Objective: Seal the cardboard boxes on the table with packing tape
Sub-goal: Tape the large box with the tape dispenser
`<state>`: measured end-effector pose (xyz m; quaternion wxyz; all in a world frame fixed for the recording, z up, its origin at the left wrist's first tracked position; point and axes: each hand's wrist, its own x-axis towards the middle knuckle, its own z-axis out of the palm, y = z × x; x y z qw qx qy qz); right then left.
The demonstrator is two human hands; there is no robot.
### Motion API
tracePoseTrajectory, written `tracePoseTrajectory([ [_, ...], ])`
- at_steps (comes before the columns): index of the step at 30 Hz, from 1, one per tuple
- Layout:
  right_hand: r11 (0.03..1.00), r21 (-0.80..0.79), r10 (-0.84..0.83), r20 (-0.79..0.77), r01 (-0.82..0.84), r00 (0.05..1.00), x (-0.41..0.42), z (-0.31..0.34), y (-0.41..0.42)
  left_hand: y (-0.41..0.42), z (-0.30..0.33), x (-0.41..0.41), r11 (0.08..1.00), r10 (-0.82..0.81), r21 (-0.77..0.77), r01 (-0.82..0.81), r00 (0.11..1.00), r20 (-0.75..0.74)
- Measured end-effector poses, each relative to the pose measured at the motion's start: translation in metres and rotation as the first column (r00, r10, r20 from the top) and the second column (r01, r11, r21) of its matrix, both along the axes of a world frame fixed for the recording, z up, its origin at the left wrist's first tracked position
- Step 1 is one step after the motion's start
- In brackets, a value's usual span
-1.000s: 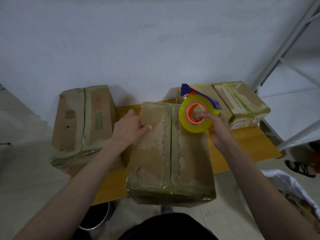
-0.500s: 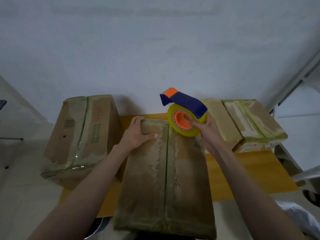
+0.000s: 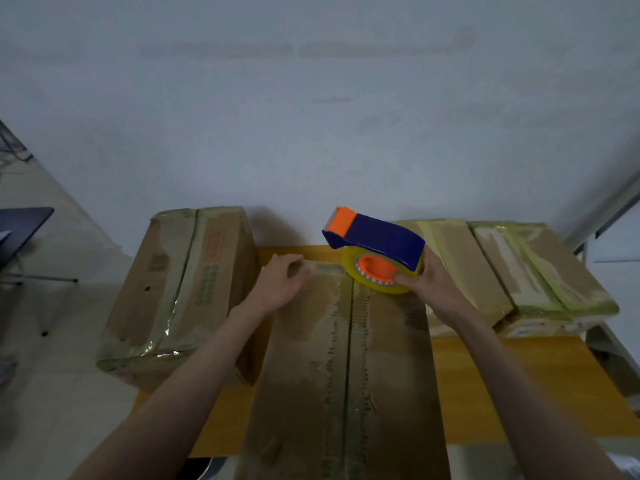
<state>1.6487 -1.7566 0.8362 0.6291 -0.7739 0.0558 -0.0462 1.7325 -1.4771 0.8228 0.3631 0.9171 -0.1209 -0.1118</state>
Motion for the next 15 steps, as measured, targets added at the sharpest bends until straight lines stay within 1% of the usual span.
tracePoseTrajectory([
  [2,0.999,-0.016,0.032,-0.009,-0.032,0.999,0.004,0.002,-0.001,-0.004,0.022,0.007,0.975,0.111,-0.192,-0.113,0.994,-0.021],
  [3,0.999,-0.020,0.043,-0.010,-0.043,0.999,0.005,0.003,0.000,-0.007,0.033,0.008,0.938,0.161,-0.303,-0.171,0.985,-0.056],
  [5,0.998,-0.020,0.056,-0.015,-0.056,0.998,0.007,0.004,0.000,-0.014,0.049,0.011,0.841,0.186,-0.480,-0.249,0.967,-0.174],
  [6,0.998,-0.022,0.062,-0.016,-0.062,0.998,0.007,0.004,0.000,-0.018,0.054,0.012,0.808,0.172,-0.527,-0.264,0.961,-0.218],
  [9,0.997,-0.031,0.068,-0.017,-0.068,0.998,0.007,0.004,0.000,-0.026,0.067,0.009,0.788,0.111,-0.565,-0.244,0.960,-0.259],
  [11,0.998,-0.031,0.062,-0.016,-0.062,0.998,0.006,0.004,-0.001,-0.029,0.070,0.009,0.784,0.102,-0.572,-0.242,0.959,-0.265],
  [13,0.997,-0.031,0.065,-0.014,-0.065,0.998,0.007,0.004,-0.001,-0.029,0.069,0.010,0.787,0.112,-0.555,-0.268,0.948,-0.299],
  [15,0.996,-0.037,0.076,-0.018,-0.077,0.997,0.007,0.005,0.000,-0.026,0.066,0.013,0.789,0.118,-0.530,-0.310,0.924,-0.364],
])
